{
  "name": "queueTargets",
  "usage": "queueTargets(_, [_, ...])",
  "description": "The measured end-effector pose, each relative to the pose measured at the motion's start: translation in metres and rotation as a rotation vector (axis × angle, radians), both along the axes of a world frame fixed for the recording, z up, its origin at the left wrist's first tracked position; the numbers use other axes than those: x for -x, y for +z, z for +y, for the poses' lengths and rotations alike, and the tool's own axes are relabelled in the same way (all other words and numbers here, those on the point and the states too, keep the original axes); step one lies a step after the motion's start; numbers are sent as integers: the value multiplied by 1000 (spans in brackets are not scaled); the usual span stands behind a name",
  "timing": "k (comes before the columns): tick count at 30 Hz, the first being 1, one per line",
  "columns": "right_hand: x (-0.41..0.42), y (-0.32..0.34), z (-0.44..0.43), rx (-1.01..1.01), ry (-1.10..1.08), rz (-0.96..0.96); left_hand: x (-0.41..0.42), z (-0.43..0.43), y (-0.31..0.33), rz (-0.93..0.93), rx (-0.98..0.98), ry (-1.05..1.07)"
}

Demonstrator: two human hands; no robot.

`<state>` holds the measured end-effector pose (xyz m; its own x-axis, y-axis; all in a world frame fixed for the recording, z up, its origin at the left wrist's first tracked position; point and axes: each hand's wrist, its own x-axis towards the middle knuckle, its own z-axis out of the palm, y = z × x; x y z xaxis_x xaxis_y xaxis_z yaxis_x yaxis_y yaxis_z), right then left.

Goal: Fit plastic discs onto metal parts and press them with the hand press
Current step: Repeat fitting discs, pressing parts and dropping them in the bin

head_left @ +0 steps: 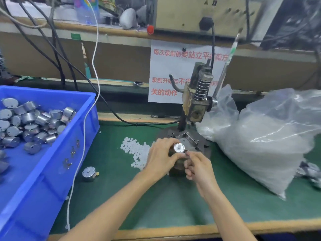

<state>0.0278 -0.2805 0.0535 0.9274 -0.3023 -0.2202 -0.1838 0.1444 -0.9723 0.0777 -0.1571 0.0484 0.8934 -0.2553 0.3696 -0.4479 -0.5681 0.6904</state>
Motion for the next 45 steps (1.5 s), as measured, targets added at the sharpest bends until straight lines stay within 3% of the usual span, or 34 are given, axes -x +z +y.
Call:
queueTargets(5, [13, -5, -27, 88, -6, -4, -45, -30, 1, -49, -160, 85])
queueTargets(13, [6, -1, -39, 207, -32, -109, -52, -40, -13, -45, -69, 129])
queueTargets(16, [-20, 46, -48, 351, -162, -312, -51, -40, -16, -53, -45, 125])
queueTargets(19, [-63, 126, -68, 363, -333, -585, -50, -40, -16, -55, -34, 121])
queueTargets(24, [-106, 214, -83, 300, -127, -500, -48, -39, -16, -62, -30, 123])
queueTargets(28, [-74, 185, -80, 422, -196, -665, -49, -39, -19, -77, -23, 117])
queueTargets(34, [-32, 122, -58, 348, -303, -947, -50, -39, -21, -102, -50, 126])
queueTargets(45, [-54, 135, -55, 381, -364, -927, -50, -40, -21, -106, -69, 131])
